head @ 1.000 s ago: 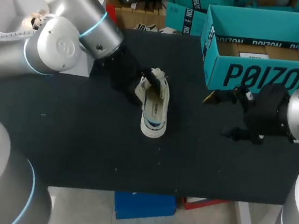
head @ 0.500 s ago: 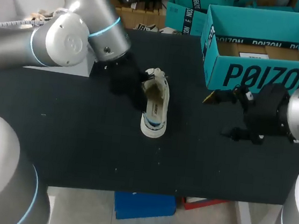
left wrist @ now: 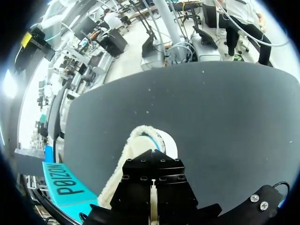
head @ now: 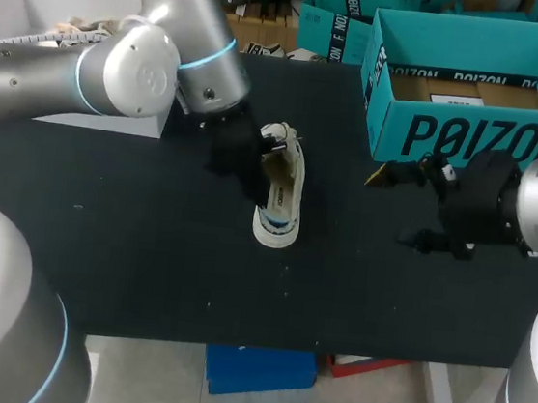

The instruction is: Take the shoe out of the shoebox, open the shoe tongue, remove and reinsert the insole, then place the shoe into the shoebox

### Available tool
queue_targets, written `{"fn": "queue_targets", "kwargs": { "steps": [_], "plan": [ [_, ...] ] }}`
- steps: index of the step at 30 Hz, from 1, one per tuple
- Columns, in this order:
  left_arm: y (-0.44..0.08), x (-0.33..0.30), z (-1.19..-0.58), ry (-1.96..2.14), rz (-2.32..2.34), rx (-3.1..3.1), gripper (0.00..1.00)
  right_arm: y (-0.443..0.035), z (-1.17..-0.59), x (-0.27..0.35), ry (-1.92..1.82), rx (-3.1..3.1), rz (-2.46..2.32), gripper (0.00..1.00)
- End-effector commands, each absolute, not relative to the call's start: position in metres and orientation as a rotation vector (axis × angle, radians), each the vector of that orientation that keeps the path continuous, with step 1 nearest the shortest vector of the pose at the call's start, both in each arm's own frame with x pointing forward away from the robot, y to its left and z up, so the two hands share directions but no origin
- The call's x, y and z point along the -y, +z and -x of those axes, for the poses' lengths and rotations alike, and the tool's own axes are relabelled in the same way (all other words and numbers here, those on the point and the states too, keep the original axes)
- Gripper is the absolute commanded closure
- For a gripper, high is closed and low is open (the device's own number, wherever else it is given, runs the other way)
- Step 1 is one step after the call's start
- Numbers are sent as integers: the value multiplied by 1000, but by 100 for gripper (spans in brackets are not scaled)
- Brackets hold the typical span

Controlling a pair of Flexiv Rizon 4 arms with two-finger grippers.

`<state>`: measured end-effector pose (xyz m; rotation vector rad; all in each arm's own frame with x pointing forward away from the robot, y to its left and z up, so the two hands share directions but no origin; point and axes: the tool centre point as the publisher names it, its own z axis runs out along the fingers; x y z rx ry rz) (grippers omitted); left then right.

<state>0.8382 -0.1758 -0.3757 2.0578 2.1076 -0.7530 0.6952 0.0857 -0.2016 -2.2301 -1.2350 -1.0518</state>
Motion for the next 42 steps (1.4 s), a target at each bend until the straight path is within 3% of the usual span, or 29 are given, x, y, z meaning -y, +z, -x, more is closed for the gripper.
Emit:
{"fn": "queue_targets", "kwargs": {
  "steps": [1,42],
  "plan": [
    [-383,180,-842,-755,-2067,-2115,100,-202,-696,-87,-1053,1235,2232,0],
    [-420,198,-838,-764,-2174,-2164,100,-202,-696,-87,-1053,1235,2232,0]
  ]
}}
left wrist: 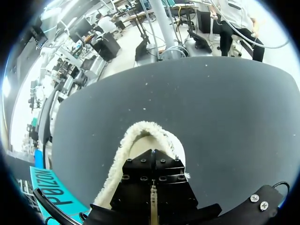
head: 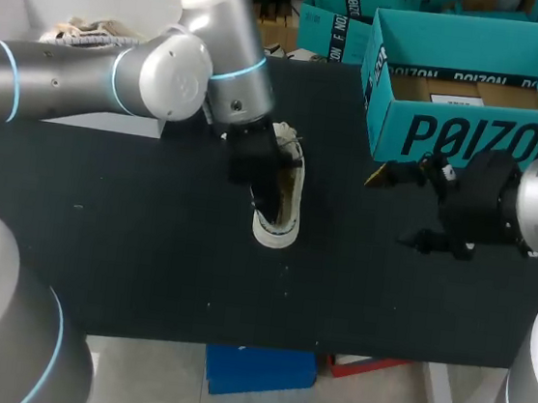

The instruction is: Take the shoe out of the shoebox, open the shoe tongue, remove and reinsert the insole, then place the shoe into the shoebox

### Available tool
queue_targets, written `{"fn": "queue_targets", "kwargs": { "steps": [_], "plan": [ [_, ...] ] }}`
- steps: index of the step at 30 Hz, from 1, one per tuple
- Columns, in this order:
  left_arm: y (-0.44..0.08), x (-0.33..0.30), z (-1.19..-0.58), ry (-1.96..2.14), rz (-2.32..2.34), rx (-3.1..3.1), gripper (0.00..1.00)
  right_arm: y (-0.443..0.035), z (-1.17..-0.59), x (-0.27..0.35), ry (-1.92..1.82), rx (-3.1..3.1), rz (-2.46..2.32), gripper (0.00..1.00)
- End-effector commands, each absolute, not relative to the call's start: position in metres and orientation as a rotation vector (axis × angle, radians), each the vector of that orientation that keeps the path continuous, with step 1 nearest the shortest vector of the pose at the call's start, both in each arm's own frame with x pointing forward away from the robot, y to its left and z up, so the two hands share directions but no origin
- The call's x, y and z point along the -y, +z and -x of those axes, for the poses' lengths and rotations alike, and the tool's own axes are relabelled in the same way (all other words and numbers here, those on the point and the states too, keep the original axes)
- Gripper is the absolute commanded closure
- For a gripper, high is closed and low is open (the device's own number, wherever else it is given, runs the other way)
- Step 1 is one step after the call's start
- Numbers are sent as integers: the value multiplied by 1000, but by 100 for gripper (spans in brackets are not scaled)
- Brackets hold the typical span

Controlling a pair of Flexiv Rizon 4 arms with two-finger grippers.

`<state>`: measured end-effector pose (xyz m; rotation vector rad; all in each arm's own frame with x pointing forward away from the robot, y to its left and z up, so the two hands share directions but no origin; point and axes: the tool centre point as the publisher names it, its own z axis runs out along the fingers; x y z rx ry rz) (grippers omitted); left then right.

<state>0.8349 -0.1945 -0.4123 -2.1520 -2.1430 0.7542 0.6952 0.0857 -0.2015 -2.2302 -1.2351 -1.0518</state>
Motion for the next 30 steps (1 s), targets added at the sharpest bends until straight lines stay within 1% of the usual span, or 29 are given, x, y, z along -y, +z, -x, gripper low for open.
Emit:
{"fn": "queue_targets", "kwargs": {
  "steps": [1,13,21,30],
  "plan": [
    [-421,197,-838,753,2145,2136,100,-202,-696,-87,-1053,1235,2232,0],
    [-383,196,-842,702,2199,2123,100,-202,-696,-87,-1053,1235,2232,0],
    [-350,179,-839,636,2217,2154,100,-202,-696,-87,-1053,1235,2232,0],
    [-329,160,-833,591,2210,2203,100,-202,-696,-87,-1053,1235,2232,0]
  ]
}}
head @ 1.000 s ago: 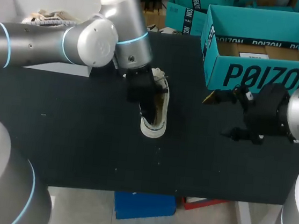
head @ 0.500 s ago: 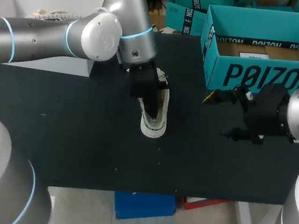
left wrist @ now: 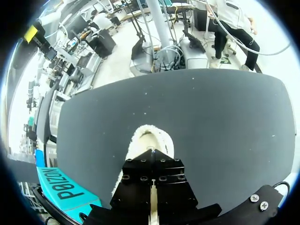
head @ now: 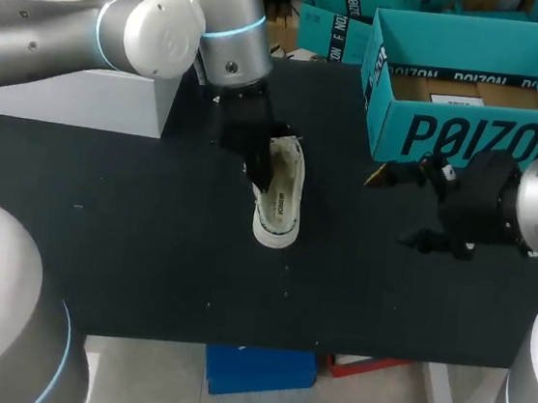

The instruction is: Take the shoe out of the shoebox, open the shoe tongue, remove and reinsert the insole, then place the shoe into the shoebox

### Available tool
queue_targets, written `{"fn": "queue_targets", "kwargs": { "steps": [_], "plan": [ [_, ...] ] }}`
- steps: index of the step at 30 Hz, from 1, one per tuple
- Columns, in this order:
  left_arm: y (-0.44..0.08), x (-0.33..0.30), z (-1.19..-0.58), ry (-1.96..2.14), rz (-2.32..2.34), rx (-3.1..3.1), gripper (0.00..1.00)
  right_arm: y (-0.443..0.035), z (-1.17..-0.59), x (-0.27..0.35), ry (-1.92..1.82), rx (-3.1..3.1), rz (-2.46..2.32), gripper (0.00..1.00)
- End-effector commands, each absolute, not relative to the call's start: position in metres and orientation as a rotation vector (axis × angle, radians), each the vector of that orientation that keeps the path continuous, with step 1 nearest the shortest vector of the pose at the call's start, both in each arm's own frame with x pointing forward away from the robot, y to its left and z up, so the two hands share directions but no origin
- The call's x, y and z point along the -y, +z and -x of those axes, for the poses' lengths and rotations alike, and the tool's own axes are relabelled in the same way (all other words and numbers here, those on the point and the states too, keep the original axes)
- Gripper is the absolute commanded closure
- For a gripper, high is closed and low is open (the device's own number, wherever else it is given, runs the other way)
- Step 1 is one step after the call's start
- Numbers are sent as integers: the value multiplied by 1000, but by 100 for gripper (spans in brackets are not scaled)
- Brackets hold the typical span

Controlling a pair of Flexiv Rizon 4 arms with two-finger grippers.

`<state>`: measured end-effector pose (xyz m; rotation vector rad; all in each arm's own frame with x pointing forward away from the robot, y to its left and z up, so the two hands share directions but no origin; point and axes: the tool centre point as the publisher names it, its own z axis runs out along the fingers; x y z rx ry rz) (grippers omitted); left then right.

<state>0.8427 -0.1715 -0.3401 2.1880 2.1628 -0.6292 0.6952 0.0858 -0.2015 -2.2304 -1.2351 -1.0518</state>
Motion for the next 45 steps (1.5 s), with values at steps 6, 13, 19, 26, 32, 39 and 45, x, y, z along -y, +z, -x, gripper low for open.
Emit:
{"fn": "queue_targets", "kwargs": {
  "steps": [6,13,19,26,32,39,45],
  "plan": [
    [-321,151,-831,-549,-2169,-2166,71,-202,-696,-87,-1053,1235,2232,0],
    [-314,144,-831,-535,-2144,-2167,0,-202,-696,-87,-1053,1235,2232,0],
    [-309,139,-831,-593,-2060,-2141,0,-202,-696,-87,-1053,1235,2232,0],
    [-310,130,-833,-680,-1934,-2131,0,-202,-696,-87,-1053,1235,2232,0],
    [-312,124,-839,-675,-1889,-2140,0,-202,-696,-87,-1053,1235,2232,0],
    [-316,125,-860,-701,-1838,-2146,100,-202,-696,-87,-1053,1235,2232,0],
    [-325,128,-880,-748,-1742,-2154,100,-202,-696,-87,-1053,1235,2232,0]
  ]
}}
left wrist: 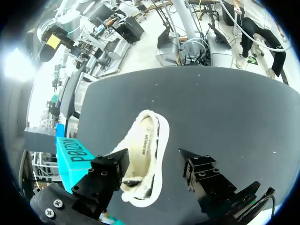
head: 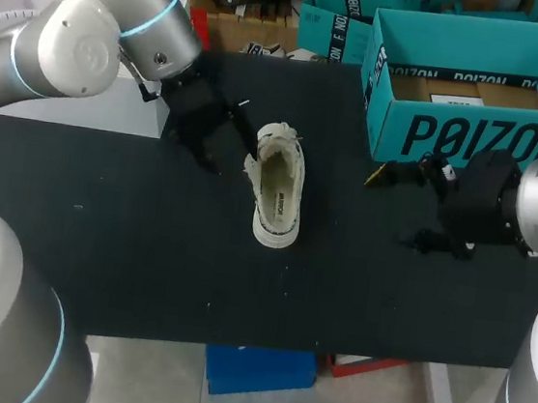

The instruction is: Take the shoe out of the shoebox, open the shoe tongue, remove and reinsert the insole, then place the shoe into the shoebox

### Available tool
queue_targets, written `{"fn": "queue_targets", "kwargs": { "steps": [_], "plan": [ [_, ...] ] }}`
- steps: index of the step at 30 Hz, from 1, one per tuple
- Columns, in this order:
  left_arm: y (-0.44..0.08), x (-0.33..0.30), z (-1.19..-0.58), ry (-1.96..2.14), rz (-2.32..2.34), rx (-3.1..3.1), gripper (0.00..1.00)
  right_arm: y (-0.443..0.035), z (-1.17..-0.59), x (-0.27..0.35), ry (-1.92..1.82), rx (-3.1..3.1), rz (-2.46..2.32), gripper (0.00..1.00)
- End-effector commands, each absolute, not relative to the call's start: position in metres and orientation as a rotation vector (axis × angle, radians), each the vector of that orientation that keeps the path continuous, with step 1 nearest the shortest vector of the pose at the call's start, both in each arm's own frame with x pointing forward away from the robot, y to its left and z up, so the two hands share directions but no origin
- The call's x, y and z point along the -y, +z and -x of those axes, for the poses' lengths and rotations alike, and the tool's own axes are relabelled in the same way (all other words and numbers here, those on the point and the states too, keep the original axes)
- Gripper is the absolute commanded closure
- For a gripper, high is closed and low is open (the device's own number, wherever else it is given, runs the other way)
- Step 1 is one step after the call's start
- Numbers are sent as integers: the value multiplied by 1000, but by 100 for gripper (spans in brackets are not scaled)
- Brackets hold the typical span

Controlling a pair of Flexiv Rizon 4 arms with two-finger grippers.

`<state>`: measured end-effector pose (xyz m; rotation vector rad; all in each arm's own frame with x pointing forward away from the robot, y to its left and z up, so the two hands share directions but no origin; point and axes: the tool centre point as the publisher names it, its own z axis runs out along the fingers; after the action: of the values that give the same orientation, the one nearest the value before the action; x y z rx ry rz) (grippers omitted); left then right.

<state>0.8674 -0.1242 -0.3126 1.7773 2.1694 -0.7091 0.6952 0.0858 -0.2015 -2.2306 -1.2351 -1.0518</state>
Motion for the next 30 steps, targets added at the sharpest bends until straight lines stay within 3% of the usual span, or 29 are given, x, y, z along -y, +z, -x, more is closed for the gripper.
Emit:
{"fn": "queue_targets", "kwargs": {
  "steps": [1,30],
  "plan": [
    [-326,129,-886,-758,-1720,-2152,100,-202,-696,-87,-1053,1235,2232,0],
    [-322,183,-969,-833,-1502,-2067,100,-202,-696,-87,-1053,1235,2232,0]
  ]
}}
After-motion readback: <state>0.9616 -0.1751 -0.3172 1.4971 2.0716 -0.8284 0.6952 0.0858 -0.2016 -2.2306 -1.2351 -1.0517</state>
